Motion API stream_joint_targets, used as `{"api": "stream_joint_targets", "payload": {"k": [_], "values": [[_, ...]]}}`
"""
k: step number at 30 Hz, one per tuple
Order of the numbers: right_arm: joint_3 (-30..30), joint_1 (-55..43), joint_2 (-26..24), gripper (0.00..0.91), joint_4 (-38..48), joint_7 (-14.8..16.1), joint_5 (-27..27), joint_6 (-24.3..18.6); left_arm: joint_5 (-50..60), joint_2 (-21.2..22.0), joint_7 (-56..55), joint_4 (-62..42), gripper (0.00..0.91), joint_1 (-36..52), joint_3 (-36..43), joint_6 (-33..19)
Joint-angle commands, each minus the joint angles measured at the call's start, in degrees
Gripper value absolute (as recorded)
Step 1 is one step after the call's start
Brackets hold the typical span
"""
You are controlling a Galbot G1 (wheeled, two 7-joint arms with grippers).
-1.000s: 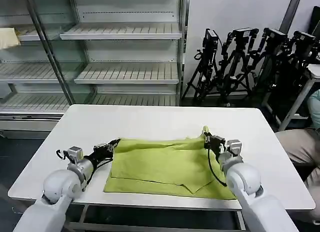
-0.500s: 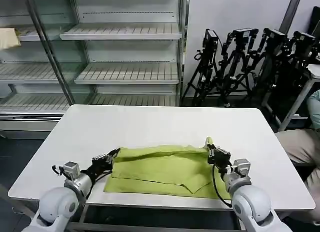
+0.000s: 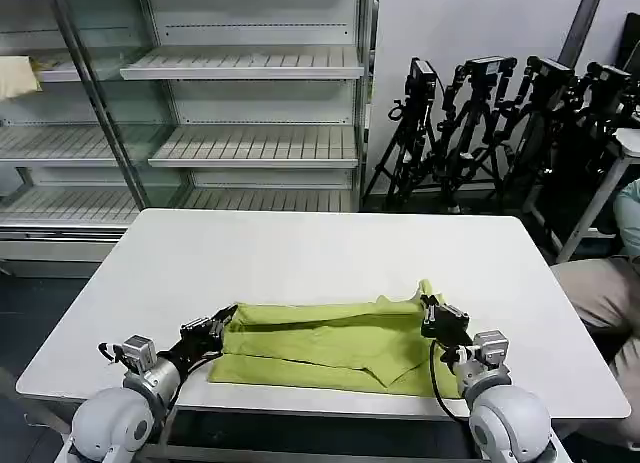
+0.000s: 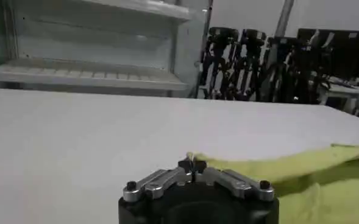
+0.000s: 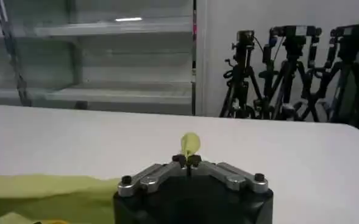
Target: Fold and organize the clothes.
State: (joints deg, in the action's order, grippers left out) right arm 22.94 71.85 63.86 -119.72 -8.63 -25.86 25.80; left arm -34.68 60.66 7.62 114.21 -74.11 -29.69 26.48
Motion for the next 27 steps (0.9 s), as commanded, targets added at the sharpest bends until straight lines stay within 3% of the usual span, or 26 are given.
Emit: {"api": "stream_joint_targets", "payload": {"k": [1, 6, 7, 8, 9, 14, 22, 27], "values": [[0.20, 2.03, -0.21, 0.000, -0.93, 0.52, 1.66, 0.13, 0.83, 0.08, 0.02, 0.95, 0.010, -1.44, -0.28, -0.42], [-0.20, 2.66, -0.67, 0.000, -0.07, 0.70, 2.15, 0.47, 1.24, -0.60, 0.05, 1.25, 0.010, -2.74, -0.31, -0.32], [-0.26, 2.75, -0.70, 0.091, 0.04, 0.77, 2.71, 0.84, 1.49, -0.60, 0.01, 1.25, 0.373, -2.97, -0.28, -0.32], [-0.26, 2.84, -0.68, 0.846, 0.15, 0.96, 3.06, 0.81, 1.93, -0.63, -0.02, 1.23, 0.907, -3.26, -0.14, -0.34], [-0.21, 2.88, -0.62, 0.907, 0.06, 0.93, 3.08, 0.74, 2.57, -0.67, -0.25, 1.26, 0.907, -3.55, 0.04, -0.25], [1.95, 3.49, -0.86, 0.907, -1.53, 1.28, 2.81, 0.83, 6.38, -0.19, -1.11, 1.65, 0.907, -4.26, -0.41, -0.61], [9.29, 8.17, -1.87, 0.907, -5.21, 2.96, 2.18, -0.16, 0.40, 0.91, -8.29, 7.31, 0.907, -4.74, -2.12, -0.94], [12.55, 9.66, -2.69, 0.907, -6.39, 3.17, 0.75, -0.55, -5.15, 3.88, -18.43, 8.71, 0.907, -6.91, 0.98, 4.21]]}}
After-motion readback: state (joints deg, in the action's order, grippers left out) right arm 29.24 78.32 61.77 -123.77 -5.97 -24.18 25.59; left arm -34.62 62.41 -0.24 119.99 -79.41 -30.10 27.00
